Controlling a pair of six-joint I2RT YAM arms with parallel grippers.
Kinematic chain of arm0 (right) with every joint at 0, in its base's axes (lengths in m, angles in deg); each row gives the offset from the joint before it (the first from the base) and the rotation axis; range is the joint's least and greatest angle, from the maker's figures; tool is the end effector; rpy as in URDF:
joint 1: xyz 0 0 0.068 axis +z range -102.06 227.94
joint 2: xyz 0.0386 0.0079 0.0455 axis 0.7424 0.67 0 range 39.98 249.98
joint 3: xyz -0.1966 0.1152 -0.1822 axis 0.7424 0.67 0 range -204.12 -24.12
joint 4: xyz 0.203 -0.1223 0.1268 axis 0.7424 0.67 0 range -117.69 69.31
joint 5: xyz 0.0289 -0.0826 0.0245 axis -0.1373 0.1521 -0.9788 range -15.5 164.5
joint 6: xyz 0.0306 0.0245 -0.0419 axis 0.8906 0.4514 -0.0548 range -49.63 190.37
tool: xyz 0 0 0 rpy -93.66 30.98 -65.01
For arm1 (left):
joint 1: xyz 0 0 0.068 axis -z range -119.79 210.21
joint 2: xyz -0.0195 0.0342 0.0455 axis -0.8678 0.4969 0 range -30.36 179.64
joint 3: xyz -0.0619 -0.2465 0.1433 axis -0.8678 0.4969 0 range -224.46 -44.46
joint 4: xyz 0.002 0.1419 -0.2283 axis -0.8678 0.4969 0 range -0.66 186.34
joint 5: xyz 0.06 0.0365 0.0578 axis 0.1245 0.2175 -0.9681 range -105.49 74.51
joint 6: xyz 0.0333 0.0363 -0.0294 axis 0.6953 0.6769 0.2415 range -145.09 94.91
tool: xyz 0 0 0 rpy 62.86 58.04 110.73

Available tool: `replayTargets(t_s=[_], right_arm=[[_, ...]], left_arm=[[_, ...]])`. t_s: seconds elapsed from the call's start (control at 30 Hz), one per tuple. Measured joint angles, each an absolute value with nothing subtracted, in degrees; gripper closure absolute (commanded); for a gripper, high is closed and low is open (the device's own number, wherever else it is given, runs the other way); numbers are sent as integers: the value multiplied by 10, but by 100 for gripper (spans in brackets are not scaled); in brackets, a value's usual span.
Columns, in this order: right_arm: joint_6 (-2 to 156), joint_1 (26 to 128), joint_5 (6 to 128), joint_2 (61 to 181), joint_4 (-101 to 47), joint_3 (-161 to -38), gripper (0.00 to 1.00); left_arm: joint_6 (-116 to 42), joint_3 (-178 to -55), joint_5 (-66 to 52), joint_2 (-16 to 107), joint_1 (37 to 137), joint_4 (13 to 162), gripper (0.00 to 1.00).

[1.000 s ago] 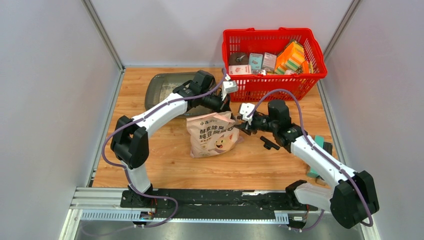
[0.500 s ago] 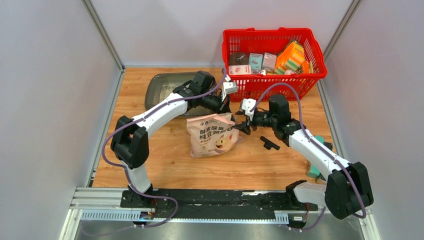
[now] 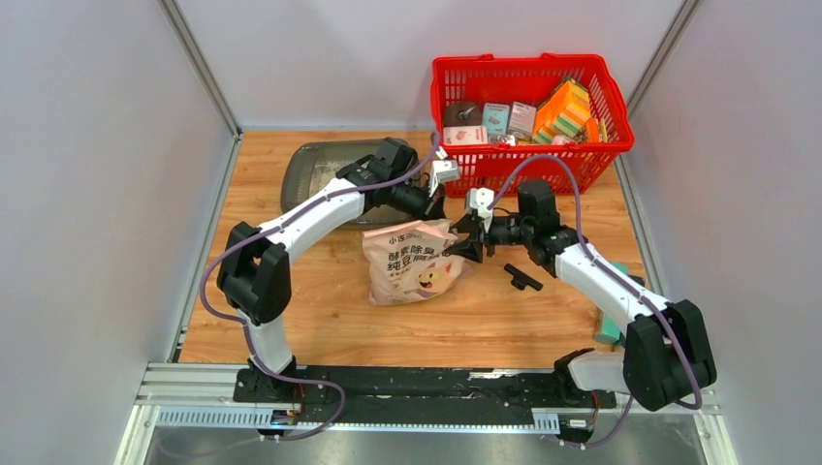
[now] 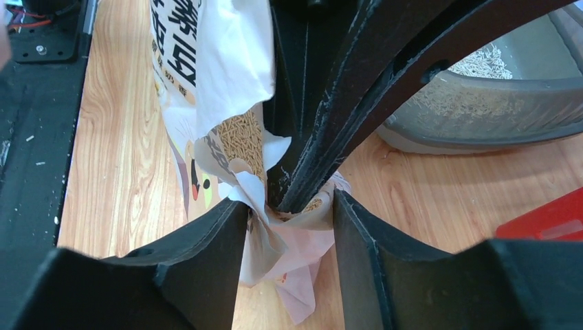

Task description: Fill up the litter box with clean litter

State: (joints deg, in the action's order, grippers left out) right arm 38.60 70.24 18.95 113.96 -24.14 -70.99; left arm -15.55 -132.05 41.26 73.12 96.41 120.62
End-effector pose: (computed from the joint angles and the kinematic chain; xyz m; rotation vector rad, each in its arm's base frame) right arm 0.2440 0.1363 0.2748 -1.3600 1.4210 0.9002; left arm 0.3117 -0.2703 0.3072 1.3293 1.9106 -1.4025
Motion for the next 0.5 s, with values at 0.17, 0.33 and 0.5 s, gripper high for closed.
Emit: replayTargets(t_s=[0.17, 0.33, 0.5], right_arm=[[415, 702, 189, 1145, -270, -709, 39], [433, 702, 189, 1149, -303, -706, 39], [445, 702, 184, 1160, -321, -706, 47]], left_arm=[[-153, -1333, 423, 740, 959, 1217, 100], [-152, -1339, 434, 743, 956, 1220, 100], [-145, -1341, 441, 744, 956, 1226, 100]])
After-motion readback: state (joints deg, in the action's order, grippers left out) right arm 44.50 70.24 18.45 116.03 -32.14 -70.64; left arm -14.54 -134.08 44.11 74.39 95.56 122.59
